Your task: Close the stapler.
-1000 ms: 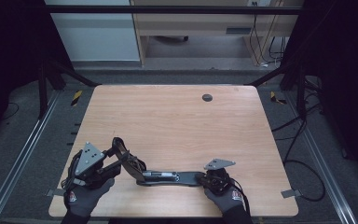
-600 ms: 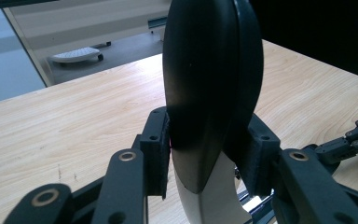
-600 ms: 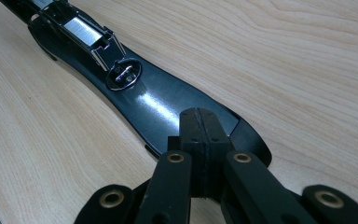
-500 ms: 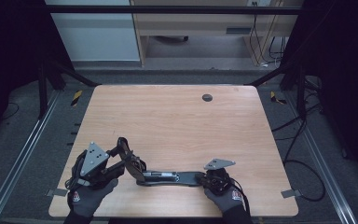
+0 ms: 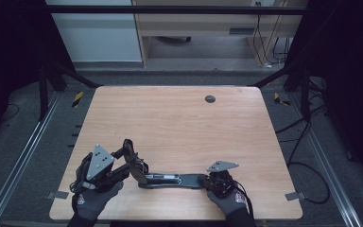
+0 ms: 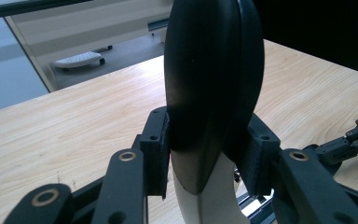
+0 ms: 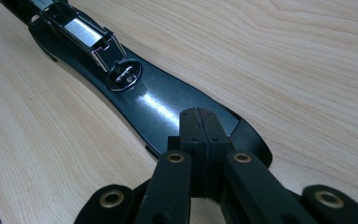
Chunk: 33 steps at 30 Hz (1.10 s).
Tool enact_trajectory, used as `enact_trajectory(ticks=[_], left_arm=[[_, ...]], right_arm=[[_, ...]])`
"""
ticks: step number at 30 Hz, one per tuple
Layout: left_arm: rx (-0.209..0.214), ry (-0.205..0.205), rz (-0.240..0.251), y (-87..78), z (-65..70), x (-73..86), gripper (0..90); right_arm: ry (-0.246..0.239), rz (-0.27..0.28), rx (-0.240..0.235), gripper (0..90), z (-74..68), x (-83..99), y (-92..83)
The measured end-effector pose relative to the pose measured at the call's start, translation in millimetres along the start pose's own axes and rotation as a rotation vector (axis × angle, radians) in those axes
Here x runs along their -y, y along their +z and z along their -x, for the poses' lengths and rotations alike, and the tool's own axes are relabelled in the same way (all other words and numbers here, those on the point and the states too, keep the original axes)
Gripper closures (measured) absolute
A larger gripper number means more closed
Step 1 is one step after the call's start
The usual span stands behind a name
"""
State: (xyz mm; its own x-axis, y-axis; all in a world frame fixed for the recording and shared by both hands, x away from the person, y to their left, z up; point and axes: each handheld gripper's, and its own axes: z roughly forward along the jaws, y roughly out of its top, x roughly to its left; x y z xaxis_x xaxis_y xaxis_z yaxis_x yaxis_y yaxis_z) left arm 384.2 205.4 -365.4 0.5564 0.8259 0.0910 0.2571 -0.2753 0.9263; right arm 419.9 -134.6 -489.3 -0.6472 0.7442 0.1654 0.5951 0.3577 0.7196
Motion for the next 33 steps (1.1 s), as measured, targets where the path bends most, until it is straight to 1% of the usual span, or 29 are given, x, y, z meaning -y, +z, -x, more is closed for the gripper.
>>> enact_trajectory(ticks=[6,8,11,14,24,29,30,31,32,33], left_arm=[[-0.001,0.015,-0.003,1.0,2.1,-1.0,58.7],[-0.002,0.011,-0.001,1.5,3.3,-1.2,58.8],[-0.004,0.022,-0.001,2.2,4.5,-1.8,58.7],[-0.005,0.023,-0.002,2.9,6.0,-2.3,58.7],[-0.008,0.037,-0.003,5.2,10.5,-3.8,58.6],[-0.010,0.044,-0.004,6.2,12.5,-4.4,58.5],[-0.013,0.058,0.005,6.8,12.1,-4.9,58.5],[-0.014,0.062,0.003,7.0,12.4,-5.1,58.5],[-0.012,0.051,-0.005,6.9,13.8,-4.9,58.5],[-0.014,0.064,0.003,7.6,13.6,-5.5,58.5]], right_arm=[[-0.003,0.002,-0.001,90.0,0.2,0.0,0.2],[-0.003,0.002,-0.001,90.0,0.2,0.0,0.2],[-0.003,0.000,0.001,90.0,0.2,0.0,0.1],[0.001,-0.001,0.000,90.0,0.0,0.0,0.0],[-0.010,0.006,-0.001,90.0,0.5,0.2,0.5],[-0.005,0.004,0.000,90.0,0.1,0.2,0.4],[-0.006,0.004,-0.001,90.0,0.3,0.2,0.4],[-0.008,0.005,-0.002,90.0,0.5,0.3,0.4],[-0.007,0.005,-0.001,90.0,0.4,0.2,0.4],[-0.007,0.005,0.000,90.0,0.2,0.2,0.5]])
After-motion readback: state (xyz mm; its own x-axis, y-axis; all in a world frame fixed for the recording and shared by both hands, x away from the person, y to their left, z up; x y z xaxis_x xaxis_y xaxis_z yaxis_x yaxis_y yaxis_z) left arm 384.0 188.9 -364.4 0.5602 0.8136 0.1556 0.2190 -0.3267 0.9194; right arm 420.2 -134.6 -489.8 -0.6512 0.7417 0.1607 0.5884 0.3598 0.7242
